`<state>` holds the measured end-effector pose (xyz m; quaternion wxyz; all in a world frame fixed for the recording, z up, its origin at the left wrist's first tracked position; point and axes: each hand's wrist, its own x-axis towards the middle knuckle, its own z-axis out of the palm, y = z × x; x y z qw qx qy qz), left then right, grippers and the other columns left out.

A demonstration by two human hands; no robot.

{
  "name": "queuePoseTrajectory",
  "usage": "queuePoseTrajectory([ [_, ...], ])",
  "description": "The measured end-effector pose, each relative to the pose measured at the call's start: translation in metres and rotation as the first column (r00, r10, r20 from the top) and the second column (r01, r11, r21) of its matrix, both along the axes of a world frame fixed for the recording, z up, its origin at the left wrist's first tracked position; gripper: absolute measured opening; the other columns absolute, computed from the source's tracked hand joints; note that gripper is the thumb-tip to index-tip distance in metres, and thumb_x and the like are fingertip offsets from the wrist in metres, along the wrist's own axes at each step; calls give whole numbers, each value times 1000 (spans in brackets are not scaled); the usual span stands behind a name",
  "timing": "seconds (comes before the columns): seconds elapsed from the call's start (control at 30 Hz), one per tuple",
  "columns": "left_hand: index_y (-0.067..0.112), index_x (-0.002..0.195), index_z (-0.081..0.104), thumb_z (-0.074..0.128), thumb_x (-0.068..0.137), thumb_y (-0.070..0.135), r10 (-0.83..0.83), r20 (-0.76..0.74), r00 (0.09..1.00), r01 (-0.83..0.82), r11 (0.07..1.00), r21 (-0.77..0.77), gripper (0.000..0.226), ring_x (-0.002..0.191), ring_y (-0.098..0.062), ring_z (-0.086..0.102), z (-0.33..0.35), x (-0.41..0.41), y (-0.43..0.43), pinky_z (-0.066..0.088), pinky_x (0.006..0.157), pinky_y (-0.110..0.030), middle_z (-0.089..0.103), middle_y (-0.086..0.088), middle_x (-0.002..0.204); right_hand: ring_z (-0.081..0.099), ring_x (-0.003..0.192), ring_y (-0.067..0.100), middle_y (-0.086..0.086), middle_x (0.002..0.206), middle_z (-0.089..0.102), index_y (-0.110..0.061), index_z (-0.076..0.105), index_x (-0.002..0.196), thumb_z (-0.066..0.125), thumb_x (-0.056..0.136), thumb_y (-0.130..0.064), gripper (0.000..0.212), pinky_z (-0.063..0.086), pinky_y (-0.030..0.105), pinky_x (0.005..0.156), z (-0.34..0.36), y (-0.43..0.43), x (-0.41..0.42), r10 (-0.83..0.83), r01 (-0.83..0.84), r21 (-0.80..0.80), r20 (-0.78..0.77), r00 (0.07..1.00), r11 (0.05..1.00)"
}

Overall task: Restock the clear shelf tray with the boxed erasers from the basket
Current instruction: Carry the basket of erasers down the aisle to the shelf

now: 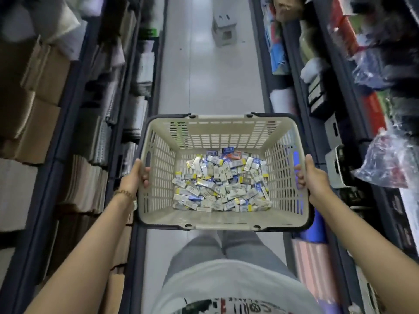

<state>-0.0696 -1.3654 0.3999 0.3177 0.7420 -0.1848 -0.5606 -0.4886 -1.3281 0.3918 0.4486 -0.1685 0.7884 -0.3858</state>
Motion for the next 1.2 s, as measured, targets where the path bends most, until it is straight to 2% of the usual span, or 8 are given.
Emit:
queuePoseTrajectory([
  [0.2,13,76,61,40,95,49,78,-24,997,-79,996,-32,46,34,-4,42,13,-24,-157,37,54,-22,46,10,40,34,33,2,-1,57,39,-14,60,72,38,95,-52,50,30,17,36,15,-174,-29,47,-46,-52,6,999,998],
  [0.43,15,70,59,43,94,49,90,-33,995,-91,996,-26,45,34,-6,41,1,-36,-369,36,53,-24,46,9,40,33,34,3,-1,57,38,-14,59,74,37,95,-53,50,28,21,41,-1,-381,-39,52,-49,-64,45,998,997],
  [0.53,14,70,58,41,96,47,50,-58,997,-52,998,-47,45,33,-5,41,3,-38,-462,35,53,-23,45,10,39,34,39,7,0,57,40,-13,59,74,37,96,-53,51,28,25,45,2,-463,-37,33,-31,-51,31,999,998],
  [0.67,16,70,58,42,94,51,25,-60,998,-28,999,-43,45,36,-6,41,18,-38,-575,37,51,-21,46,10,41,36,36,5,-1,55,42,-14,60,72,39,95,-53,50,31,24,46,22,-566,-40,-14,14,-35,8,1000,999],
  [0.77,16,70,60,43,94,51,-23,-66,998,18,998,-66,45,39,-7,43,21,-44,-663,41,50,-22,47,10,42,38,43,10,-4,51,45,-13,61,70,40,94,-53,50,34,25,49,25,-646,-51,-23,24,-29,9,1000,999],
  [0.93,13,70,57,41,96,47,3,-61,998,-7,998,-55,45,40,-9,41,15,-74,-803,36,56,-24,46,8,39,36,33,5,-8,40,44,-12,59,71,40,94,-52,50,33,17,36,12,-789,-71,-26,27,-12,64,998,1000],
  [1.1,11,71,55,41,97,45,102,-66,993,-105,994,-38,45,49,-13,37,13,-93,-922,34,55,-24,42,0,52,38,40,11,-8,41,45,-16,58,68,38,94,-54,51,34,24,44,7,-942,-91,97,-97,3,2,995,995],
  [1.2,13,69,55,38,97,45,134,-55,989,-136,990,-40,46,47,-12,37,16,-90,-986,34,53,-24,42,3,48,39,46,11,-5,53,46,-20,57,68,33,95,-57,51,33,21,42,17,-1031,-92,189,-189,13,-27,982,982],
])
